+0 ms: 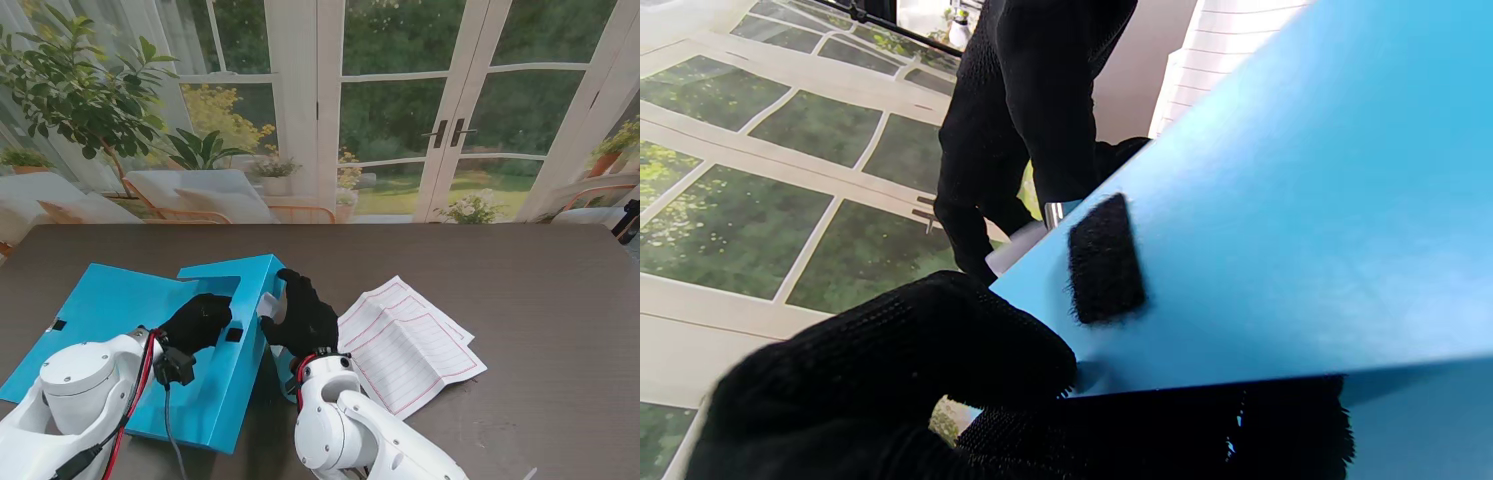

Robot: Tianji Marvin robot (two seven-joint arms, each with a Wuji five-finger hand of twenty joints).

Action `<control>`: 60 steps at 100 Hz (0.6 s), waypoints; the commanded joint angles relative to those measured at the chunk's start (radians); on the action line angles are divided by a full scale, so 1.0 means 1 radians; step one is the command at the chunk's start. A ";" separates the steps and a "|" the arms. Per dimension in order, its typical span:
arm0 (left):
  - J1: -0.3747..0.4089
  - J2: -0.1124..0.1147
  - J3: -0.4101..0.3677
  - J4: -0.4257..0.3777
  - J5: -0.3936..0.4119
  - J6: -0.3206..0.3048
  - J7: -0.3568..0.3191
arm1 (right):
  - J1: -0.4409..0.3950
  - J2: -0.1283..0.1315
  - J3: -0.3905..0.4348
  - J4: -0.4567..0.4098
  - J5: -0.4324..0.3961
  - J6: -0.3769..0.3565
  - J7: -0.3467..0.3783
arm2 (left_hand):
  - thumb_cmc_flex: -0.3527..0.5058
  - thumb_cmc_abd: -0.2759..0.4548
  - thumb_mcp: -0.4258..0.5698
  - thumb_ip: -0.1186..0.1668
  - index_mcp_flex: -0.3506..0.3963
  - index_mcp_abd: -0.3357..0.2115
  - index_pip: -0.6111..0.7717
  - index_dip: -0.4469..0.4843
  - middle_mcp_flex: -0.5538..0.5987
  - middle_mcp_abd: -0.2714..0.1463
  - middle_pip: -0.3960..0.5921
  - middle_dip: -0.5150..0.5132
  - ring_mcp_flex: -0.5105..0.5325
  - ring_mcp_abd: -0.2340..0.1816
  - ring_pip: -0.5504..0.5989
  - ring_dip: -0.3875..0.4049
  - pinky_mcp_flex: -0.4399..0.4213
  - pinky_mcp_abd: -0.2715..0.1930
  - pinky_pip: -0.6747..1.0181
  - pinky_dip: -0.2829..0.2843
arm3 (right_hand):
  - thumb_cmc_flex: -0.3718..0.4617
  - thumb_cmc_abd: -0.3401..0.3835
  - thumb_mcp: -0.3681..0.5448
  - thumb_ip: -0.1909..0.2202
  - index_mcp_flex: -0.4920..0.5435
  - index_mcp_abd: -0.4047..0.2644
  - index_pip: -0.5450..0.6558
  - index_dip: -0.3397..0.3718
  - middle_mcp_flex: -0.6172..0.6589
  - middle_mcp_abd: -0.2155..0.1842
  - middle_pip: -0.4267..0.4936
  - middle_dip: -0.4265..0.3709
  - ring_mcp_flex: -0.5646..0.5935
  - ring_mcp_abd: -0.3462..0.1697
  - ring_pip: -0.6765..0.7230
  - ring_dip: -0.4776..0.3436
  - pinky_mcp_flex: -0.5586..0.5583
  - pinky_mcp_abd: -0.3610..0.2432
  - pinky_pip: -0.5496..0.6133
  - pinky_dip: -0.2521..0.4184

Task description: Peel a label from the label roll, stick it on the side of the file box and file the documents

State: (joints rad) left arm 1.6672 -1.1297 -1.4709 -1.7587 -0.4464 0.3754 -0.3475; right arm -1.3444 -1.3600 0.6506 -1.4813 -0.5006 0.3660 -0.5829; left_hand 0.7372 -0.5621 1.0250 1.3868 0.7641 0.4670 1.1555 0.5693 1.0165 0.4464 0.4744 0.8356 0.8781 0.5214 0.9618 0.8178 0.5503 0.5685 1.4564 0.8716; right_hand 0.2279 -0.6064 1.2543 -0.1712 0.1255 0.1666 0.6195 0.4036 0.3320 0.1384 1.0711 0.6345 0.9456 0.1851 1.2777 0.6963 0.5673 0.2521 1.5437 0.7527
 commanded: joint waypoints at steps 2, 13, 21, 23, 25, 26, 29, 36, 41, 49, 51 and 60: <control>0.000 -0.005 0.006 -0.017 -0.006 -0.010 -0.030 | -0.012 -0.003 0.000 -0.004 0.012 -0.011 0.024 | 0.026 -0.042 0.019 0.036 0.046 -0.017 0.047 0.019 0.043 -0.049 0.022 0.019 0.026 0.008 0.042 0.020 0.017 0.004 0.038 0.013 | 0.006 0.088 -0.009 0.038 -0.042 0.029 -0.029 -0.022 0.015 0.016 -0.026 -0.019 0.011 0.038 -0.001 -0.001 -0.057 -0.019 0.063 0.030; 0.001 -0.004 0.006 -0.012 -0.007 -0.024 -0.034 | -0.014 0.002 0.003 -0.011 0.018 -0.022 0.039 | 0.032 -0.053 0.024 0.039 0.043 -0.016 0.054 0.022 0.048 -0.058 0.027 0.024 0.043 -0.002 0.046 0.021 0.026 0.002 0.042 0.009 | 0.010 0.098 0.034 0.040 -0.040 0.028 -0.031 -0.043 0.005 0.019 -0.035 -0.025 -0.002 0.037 -0.006 0.002 -0.070 -0.020 0.059 0.034; 0.003 -0.004 0.007 -0.010 -0.004 -0.039 -0.034 | -0.015 0.007 0.005 -0.018 0.019 -0.025 0.051 | 0.039 -0.068 0.028 0.042 0.040 -0.013 0.061 0.027 0.058 -0.066 0.038 0.040 0.064 -0.010 0.049 0.021 0.040 0.001 0.049 0.004 | 0.002 0.098 0.026 0.034 -0.038 0.029 -0.024 -0.044 0.004 0.019 -0.037 -0.026 -0.003 0.039 -0.006 0.003 -0.072 -0.022 0.058 0.035; 0.004 -0.004 0.007 -0.009 -0.003 -0.042 -0.034 | -0.015 0.009 0.006 -0.020 0.020 -0.025 0.054 | 0.040 -0.070 0.029 0.043 0.039 -0.011 0.063 0.028 0.061 -0.069 0.041 0.047 0.069 -0.012 0.049 0.021 0.044 0.001 0.051 0.002 | -0.004 0.096 0.023 0.033 -0.037 0.026 -0.021 -0.044 0.003 0.020 -0.039 -0.027 -0.003 0.039 -0.006 0.003 -0.073 -0.022 0.058 0.036; 0.004 -0.004 0.006 -0.009 -0.002 -0.045 -0.034 | -0.015 0.010 0.007 -0.022 0.020 -0.026 0.057 | 0.042 -0.073 0.032 0.044 0.038 -0.008 0.066 0.029 0.062 -0.070 0.040 0.069 0.074 -0.014 0.048 0.022 0.046 0.002 0.055 -0.007 | -0.007 0.097 0.019 0.032 -0.037 0.024 -0.016 -0.044 0.004 0.020 -0.040 -0.028 -0.003 0.039 -0.007 0.004 -0.074 -0.023 0.058 0.036; 0.005 -0.004 0.006 -0.009 -0.002 -0.046 -0.034 | -0.016 0.011 0.007 -0.023 0.020 -0.026 0.059 | 0.043 -0.074 0.033 0.045 0.037 -0.006 0.066 0.029 0.064 -0.072 0.040 0.073 0.076 -0.015 0.048 0.023 0.048 0.002 0.056 -0.008 | -0.007 0.097 0.017 0.032 -0.036 0.023 -0.013 -0.044 0.004 0.020 -0.040 -0.029 -0.004 0.038 -0.007 0.004 -0.074 -0.023 0.058 0.037; 0.006 -0.003 0.005 -0.009 0.001 -0.051 -0.033 | -0.015 0.012 0.008 -0.024 0.020 -0.028 0.061 | 0.045 -0.078 0.035 0.047 0.036 -0.005 0.069 0.031 0.069 -0.073 0.040 0.080 0.083 -0.018 0.050 0.024 0.053 0.002 0.060 -0.011 | -0.008 0.099 0.012 0.031 -0.035 0.023 -0.006 -0.044 0.004 0.020 -0.041 -0.029 -0.004 0.036 -0.007 0.004 -0.074 -0.024 0.058 0.037; 0.008 -0.002 0.004 -0.010 0.011 -0.061 -0.031 | -0.015 0.013 0.010 -0.024 0.020 -0.031 0.062 | 0.048 -0.082 0.040 0.048 0.032 0.000 0.078 0.037 0.077 -0.081 0.040 0.110 0.098 -0.026 0.054 0.027 0.065 -0.002 0.071 -0.024 | -0.005 0.104 -0.014 0.033 -0.039 0.019 0.028 -0.058 0.004 0.020 -0.040 -0.030 -0.001 0.033 -0.009 0.006 -0.074 -0.027 0.058 0.042; 0.010 -0.002 0.003 -0.010 0.014 -0.065 -0.030 | -0.016 0.015 0.012 -0.026 0.022 -0.034 0.064 | 0.048 -0.082 0.045 0.050 0.027 0.006 0.084 0.041 0.081 -0.084 0.043 0.121 0.105 -0.029 0.055 0.027 0.072 -0.001 0.075 -0.028 | -0.011 0.085 -0.035 0.030 -0.039 0.015 0.037 -0.068 0.004 0.020 -0.040 -0.031 -0.002 0.037 -0.009 0.008 -0.074 -0.027 0.057 0.043; 0.013 -0.003 0.002 -0.012 0.015 -0.073 -0.023 | -0.016 0.017 0.016 -0.026 0.022 -0.037 0.066 | 0.049 -0.080 0.055 0.050 0.021 0.018 0.096 0.044 0.089 -0.086 0.042 0.156 0.115 -0.030 0.059 0.031 0.077 0.001 0.083 -0.041 | -0.016 0.039 -0.057 0.025 -0.038 0.004 0.047 -0.079 0.004 0.020 -0.040 -0.031 -0.001 0.033 -0.009 0.008 -0.074 -0.027 0.057 0.043; 0.013 -0.004 0.002 -0.012 0.015 -0.074 -0.022 | -0.016 0.018 0.017 -0.026 0.021 -0.038 0.067 | 0.050 -0.080 0.057 0.051 0.019 0.020 0.098 0.046 0.092 -0.088 0.044 0.160 0.118 -0.031 0.061 0.032 0.079 0.002 0.085 -0.042 | -0.018 0.030 -0.062 0.024 -0.039 0.003 0.049 -0.081 0.004 0.020 -0.040 -0.031 -0.001 0.036 -0.009 0.009 -0.074 -0.027 0.057 0.044; 0.015 -0.004 0.000 -0.015 0.015 -0.074 -0.019 | -0.014 0.021 0.024 -0.025 0.019 -0.041 0.070 | 0.050 -0.079 0.062 0.052 0.017 0.027 0.104 0.050 0.095 -0.088 0.046 0.173 0.122 -0.028 0.064 0.033 0.082 0.004 0.087 -0.045 | -0.032 -0.011 -0.083 0.018 -0.040 -0.007 0.052 -0.097 0.007 0.016 -0.043 -0.033 0.000 0.033 -0.010 0.009 -0.074 -0.027 0.057 0.044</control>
State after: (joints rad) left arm 1.6807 -1.1292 -1.4697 -1.7549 -0.4274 0.3065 -0.3477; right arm -1.3536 -1.3416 0.6709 -1.5044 -0.4797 0.3297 -0.5317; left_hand 0.7446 -0.5749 1.0484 1.3986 0.7643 0.4728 1.1940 0.5996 1.0508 0.4460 0.4995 0.9876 0.9594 0.5063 0.9865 0.8292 0.6135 0.5792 1.4918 0.8432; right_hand 0.2280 -0.5549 1.1998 -0.1545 0.1254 0.1829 0.6595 0.3387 0.3403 0.1470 1.0380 0.6105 0.9455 0.1865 1.2759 0.6964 0.5673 0.2526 1.5438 0.7700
